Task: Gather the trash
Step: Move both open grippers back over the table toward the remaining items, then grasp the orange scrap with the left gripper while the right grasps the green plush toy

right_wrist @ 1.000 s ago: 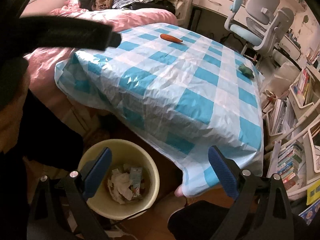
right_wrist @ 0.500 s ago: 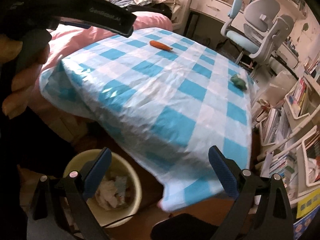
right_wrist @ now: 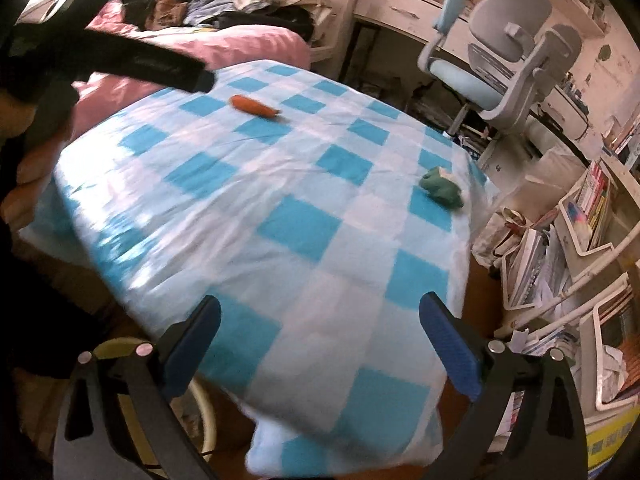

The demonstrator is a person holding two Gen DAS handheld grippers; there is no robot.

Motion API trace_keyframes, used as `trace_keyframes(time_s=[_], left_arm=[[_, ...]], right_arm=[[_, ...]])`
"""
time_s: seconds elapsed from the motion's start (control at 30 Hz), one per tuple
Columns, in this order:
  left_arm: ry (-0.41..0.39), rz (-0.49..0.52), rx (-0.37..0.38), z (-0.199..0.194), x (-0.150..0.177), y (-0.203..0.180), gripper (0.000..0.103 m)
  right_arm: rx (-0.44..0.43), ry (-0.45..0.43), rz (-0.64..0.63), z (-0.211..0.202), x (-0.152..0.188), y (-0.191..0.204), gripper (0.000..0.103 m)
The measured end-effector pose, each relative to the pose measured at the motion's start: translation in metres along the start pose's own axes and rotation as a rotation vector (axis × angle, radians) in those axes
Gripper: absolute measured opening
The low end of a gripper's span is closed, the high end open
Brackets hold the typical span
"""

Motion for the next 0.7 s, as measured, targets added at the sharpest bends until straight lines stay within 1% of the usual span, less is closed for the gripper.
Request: trace_keyframes(time_s=[0.13,0.3,0.37,0.5,0.7], left_arm=[[0.034,0.037,0.013,0.029,-0.013,-0.005,0.086],[0.081,0.142,0.021,0.072,-0.026,-0.013,0.086],[0.091,0.164,0.017,0.086,-0.03,-0.013,0.086],[0.113,0.175,0.036,0.113,-0.042,-0.013,0.085],[0.124,0.212,0.07,0.141,-0.052,-0.013,0.083]], right_arm=[[0.002,0.011,0.076,0.022,-0.015,-0.031,0.095],[-0.003,0.03,0.171,0.05,-0.034,-0.062,0.095],[0.001,0.032,0.185,0.06,-0.04,-0.069,0.095],[0.028,0.023,0.185,0.079,-0.055,-0.083,0.095],[0.045,0.021,0.216,0.108,-0.068,-0.108,0.095]])
Point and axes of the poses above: each gripper's, at about its wrist camera, not at the fingertips, and z roughly the way its jaws point, y to its left, x to its underside, the point moved 3 cm from there along z, roughly the way its jaws point, and after that the axes turned 3 degrees about -y, right-handed, at the moved point
